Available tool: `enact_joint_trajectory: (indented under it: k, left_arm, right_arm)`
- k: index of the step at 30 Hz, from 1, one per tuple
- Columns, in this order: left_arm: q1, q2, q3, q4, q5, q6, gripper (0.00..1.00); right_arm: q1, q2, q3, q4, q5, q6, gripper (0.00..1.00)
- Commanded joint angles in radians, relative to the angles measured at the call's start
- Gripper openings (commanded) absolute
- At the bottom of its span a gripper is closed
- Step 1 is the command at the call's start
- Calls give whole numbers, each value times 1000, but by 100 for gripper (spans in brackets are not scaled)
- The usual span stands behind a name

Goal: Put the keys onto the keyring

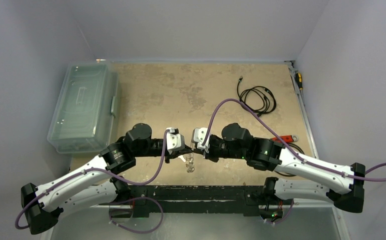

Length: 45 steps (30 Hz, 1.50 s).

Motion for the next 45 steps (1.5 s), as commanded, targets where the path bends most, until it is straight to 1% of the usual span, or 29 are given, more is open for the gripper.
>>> enact_joint_trajectory:
  k: [1, 2, 3, 4, 5, 6, 7, 10, 11, 15, 18, 21, 24, 26, 27, 29, 31, 33, 36, 39, 41, 45]
  left_arm:
    - [-1, -23, -7, 38, 1, 5, 0]
    - [-2, -39, -9, 41, 1, 3, 0]
    - [-1, -59, -13, 48, 1, 0, 0]
    - [-1, -82, -20, 59, 1, -7, 0]
    - [0, -105, -31, 77, 2, -13, 0]
    - [-1, -131, -39, 91, 3, -21, 0]
    - [0, -154, -47, 103, 2, -27, 0]
    - [2, -204, -66, 135, -11, -51, 0]
    - [2, -217, -69, 138, -12, -59, 0]
    - [5, -284, -94, 240, 6, -109, 0]
    - [15, -322, -118, 322, 47, -154, 0]
    - [28, -367, -154, 434, 81, -230, 0]
    - [38, -406, -192, 529, 116, -290, 0]
    - [39, -420, -200, 546, 135, -299, 0]
    - [39, -426, -201, 549, 143, -300, 0]
    - [41, -439, -207, 563, 156, -306, 0]
    - [40, -452, -212, 572, 157, -311, 0]
    - [40, -465, -215, 572, 157, -310, 0]
    - [41, -480, -219, 579, 155, -314, 0]
    - [43, -482, -219, 581, 156, -317, 0]
    - [42, -483, -219, 581, 156, -321, 0]
    - [44, -491, -223, 584, 148, -326, 0]
  right_arm:
    - [17, -5, 26, 73, -42, 12, 0]
    - [17, -11, 22, 83, -43, 15, 4]
    - [17, -20, 13, 100, -42, 18, 17]
    - [17, -34, 1, 124, -30, 25, 41]
    - [17, -52, -16, 154, -19, 30, 81]
    - [17, -70, -32, 188, -10, 31, 97]
    - [17, -92, -51, 216, -3, 31, 99]
    - [17, -162, -116, 310, 14, 32, 99]
    - [17, -184, -142, 347, 14, 57, 99]
    - [16, -298, -264, 582, 56, 153, 99]
    - [16, -368, -368, 792, 23, 221, 99]
    - [16, -394, -430, 949, -77, 235, 99]
    - [16, -393, -476, 1102, -142, 282, 92]
    - [16, -383, -488, 1188, -162, 304, 87]
    - [16, -374, -488, 1218, -166, 312, 82]
    - [16, -348, -472, 1248, -175, 333, 76]
    - [16, -325, -436, 1206, -196, 330, 73]
    - [16, -294, -396, 1169, -204, 329, 63]
    - [16, -220, -349, 1159, -244, 344, 49]
    - [16, -157, -327, 1213, -296, 363, 43]
    - [16, -121, -322, 1265, -311, 377, 42]
    - [16, -60, -289, 1278, -329, 397, 38]
